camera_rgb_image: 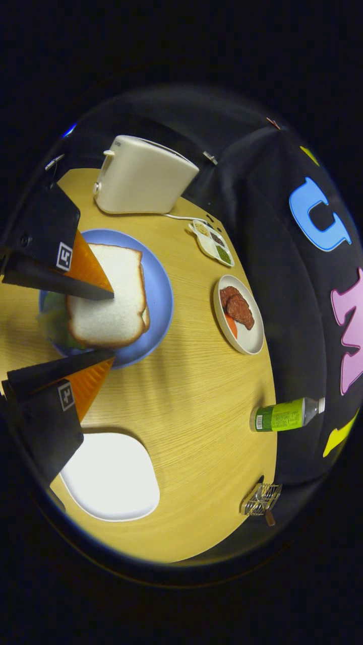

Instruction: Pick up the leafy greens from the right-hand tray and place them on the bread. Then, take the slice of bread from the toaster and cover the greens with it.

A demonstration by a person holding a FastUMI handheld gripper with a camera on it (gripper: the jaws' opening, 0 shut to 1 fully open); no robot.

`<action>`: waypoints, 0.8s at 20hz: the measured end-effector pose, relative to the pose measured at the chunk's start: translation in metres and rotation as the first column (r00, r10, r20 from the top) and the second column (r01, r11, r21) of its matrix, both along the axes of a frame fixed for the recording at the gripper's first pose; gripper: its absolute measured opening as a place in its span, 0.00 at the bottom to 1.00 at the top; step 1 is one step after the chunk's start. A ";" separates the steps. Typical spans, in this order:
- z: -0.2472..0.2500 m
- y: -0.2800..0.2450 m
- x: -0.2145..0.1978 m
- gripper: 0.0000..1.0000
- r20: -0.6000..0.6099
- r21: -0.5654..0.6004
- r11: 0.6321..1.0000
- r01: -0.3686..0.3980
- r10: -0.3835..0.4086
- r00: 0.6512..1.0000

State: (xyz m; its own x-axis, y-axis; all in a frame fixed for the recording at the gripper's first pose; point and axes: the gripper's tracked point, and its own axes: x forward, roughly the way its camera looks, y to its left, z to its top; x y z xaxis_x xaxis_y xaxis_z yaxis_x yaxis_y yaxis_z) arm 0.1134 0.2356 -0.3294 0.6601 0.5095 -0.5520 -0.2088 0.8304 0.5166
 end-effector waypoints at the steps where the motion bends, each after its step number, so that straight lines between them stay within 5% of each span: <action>1: 0.002 -0.001 -0.003 0.67 0.016 -0.021 1.000 -0.009 0.009 1.000; 7: 0.016 -0.024 -0.015 0.98 0.078 -0.106 0.994 0.015 -0.007 0.997; 16: 0.103 -0.083 -0.027 0.98 0.207 -0.073 0.994 0.080 -0.063 0.976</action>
